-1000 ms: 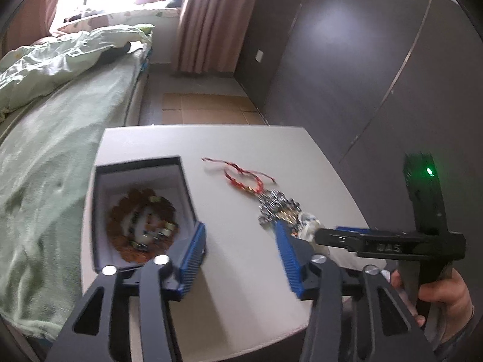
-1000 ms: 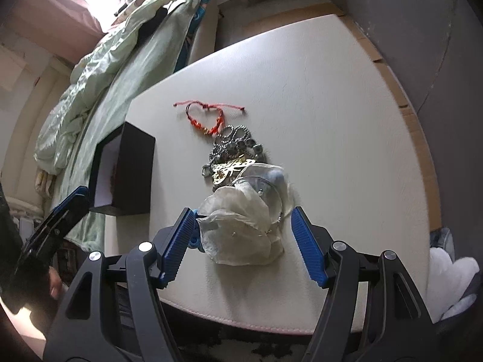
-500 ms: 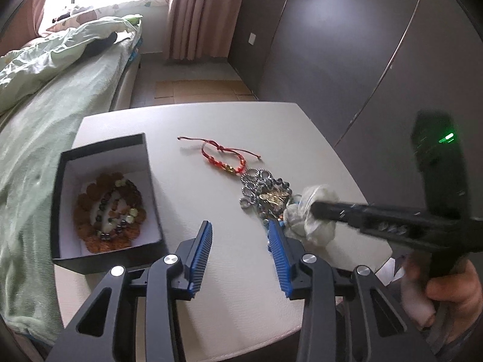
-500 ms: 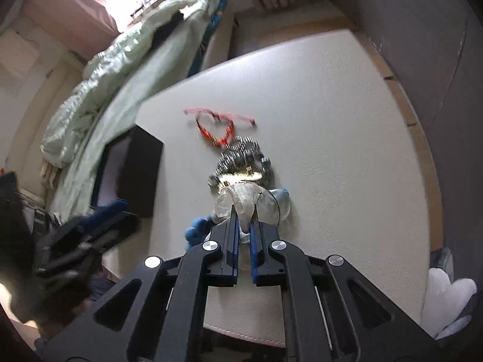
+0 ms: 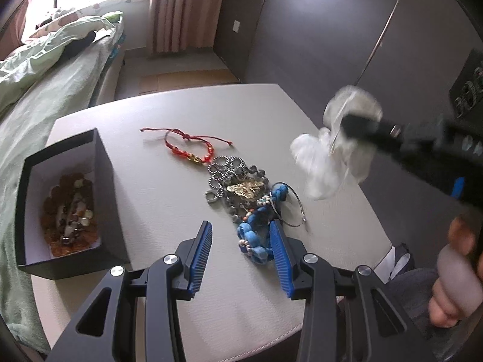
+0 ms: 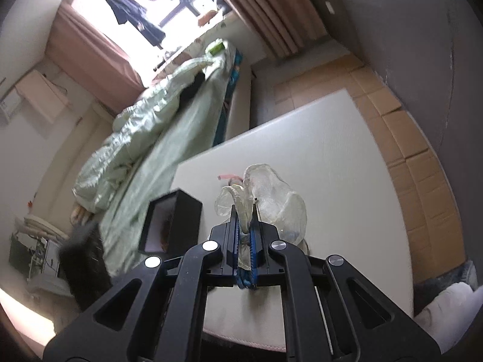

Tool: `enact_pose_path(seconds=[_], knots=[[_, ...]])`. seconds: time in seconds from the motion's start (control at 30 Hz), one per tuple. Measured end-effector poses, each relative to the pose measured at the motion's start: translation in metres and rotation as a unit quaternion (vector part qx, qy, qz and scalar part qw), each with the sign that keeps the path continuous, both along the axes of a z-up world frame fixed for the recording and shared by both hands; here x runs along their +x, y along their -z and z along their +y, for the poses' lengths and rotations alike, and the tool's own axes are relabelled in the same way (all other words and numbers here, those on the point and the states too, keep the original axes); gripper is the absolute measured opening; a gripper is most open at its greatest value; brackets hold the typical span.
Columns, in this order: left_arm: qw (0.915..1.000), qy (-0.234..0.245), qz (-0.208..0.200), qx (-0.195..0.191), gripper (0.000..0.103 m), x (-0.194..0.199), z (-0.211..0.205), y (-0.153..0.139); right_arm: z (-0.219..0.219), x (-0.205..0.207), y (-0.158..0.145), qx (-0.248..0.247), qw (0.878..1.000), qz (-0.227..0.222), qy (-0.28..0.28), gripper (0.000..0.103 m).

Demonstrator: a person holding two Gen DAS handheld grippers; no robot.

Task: Organize jewelry
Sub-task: 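Grasp the blue figurine with the left gripper while the right holds the pouch, then lower the blue figurine into the black box with the left gripper while the right drops the pouch in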

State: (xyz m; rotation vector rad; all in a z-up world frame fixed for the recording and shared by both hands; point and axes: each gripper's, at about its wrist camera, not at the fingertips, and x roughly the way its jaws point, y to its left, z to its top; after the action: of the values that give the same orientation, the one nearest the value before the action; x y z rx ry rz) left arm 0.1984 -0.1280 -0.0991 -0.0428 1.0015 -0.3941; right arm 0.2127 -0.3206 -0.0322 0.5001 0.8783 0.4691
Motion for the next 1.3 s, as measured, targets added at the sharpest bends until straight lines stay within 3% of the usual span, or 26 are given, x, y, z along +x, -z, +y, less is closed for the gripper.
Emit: enact_pose_path(seconds=[0.1, 0.3, 0.37, 0.57, 0.93, 1.3], knots=[[0.9999, 0.004, 0.013, 0.0, 0.038, 0.002, -0.005, 0.006, -0.008, 0.0, -0.005, 0.013, 1.0, -0.013, 0.013, 0.007], [0.9985, 0.005, 0.052, 0.015, 0.037, 0.011, -0.015, 0.028, -0.011, 0.005, 0.003, 0.01, 1.0, 0.004, 0.03, 0.007], [0.9976, 0.002, 0.069, 0.006, 0.017, 0.016, -0.013, 0.035, -0.007, 0.005, 0.003, 0.007, 1.0, 0.008, 0.028, 0.007], [0.998, -0.004, 0.044, -0.046, 0.015, 0.016, 0.004, 0.012, 0.001, 0.002, 0.0, 0.008, 1.0, 0.004, 0.021, 0.007], [0.9971, -0.049, -0.015, -0.057, 0.015, 0.019, 0.057, -0.042, 0.035, -0.003, -0.016, 0.028, 0.999, -0.035, 0.013, 0.007], [0.9845, -0.145, -0.083, -0.052, 0.015, 0.014, 0.133, -0.083, 0.073, -0.002, -0.019, 0.052, 0.997, -0.059, -0.008, 0.007]])
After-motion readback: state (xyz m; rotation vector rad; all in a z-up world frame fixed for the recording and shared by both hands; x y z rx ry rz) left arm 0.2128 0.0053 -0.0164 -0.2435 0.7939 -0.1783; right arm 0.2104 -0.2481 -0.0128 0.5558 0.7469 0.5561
